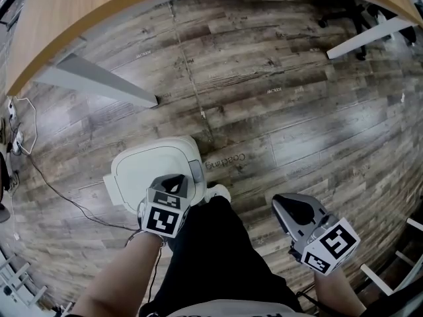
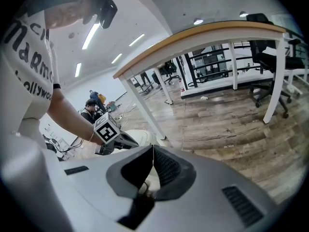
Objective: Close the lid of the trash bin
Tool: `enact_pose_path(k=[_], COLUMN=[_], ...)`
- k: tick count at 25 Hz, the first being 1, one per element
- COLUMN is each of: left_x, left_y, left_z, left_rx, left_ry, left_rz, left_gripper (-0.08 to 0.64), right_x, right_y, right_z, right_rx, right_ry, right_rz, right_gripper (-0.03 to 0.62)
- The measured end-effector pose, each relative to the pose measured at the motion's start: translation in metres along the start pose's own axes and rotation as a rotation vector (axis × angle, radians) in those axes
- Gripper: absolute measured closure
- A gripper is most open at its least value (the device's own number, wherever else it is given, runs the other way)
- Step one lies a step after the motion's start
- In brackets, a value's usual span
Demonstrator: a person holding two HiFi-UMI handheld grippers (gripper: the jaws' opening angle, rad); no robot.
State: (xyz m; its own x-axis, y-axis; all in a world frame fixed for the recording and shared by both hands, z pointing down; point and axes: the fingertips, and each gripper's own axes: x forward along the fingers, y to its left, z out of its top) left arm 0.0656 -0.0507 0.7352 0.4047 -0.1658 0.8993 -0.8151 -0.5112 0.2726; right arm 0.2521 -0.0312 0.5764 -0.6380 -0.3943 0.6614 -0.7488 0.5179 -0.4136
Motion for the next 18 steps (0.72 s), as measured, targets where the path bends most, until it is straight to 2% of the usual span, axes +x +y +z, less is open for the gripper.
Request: enact_pose_path(k=[4, 9, 14, 18], left_x=[0.001, -0.005, -0.039, -0.082], left_y=[0.002, 0.008, 0.012, 0.016], left_z=[-0.002, -0.002, -0.004, -0.011], left_rx=[-0.033, -0.195, -0.196, -0.208], left_ry=[0.016, 0.041, 0.025, -0.014], left_rz=[-0.030, -0.063, -0.044, -0.055], left_gripper=[0.554, 0.554, 0.554, 0.554], right_x=[-0.002, -0.013, -0.027, -0.027], right_y=[0.003, 0.013, 0.032, 0.065], right_z=[0.005, 0.022, 0.041, 0.064], right_rx=[-0.002, -0.020, -0.046, -0.086], right_ry=[0.001, -0.005, -0.012, -0.034], right_rz=[-0.003, -0.019, -0.034, -0.013], right_gripper=[0.581, 0.581, 0.581, 0.581])
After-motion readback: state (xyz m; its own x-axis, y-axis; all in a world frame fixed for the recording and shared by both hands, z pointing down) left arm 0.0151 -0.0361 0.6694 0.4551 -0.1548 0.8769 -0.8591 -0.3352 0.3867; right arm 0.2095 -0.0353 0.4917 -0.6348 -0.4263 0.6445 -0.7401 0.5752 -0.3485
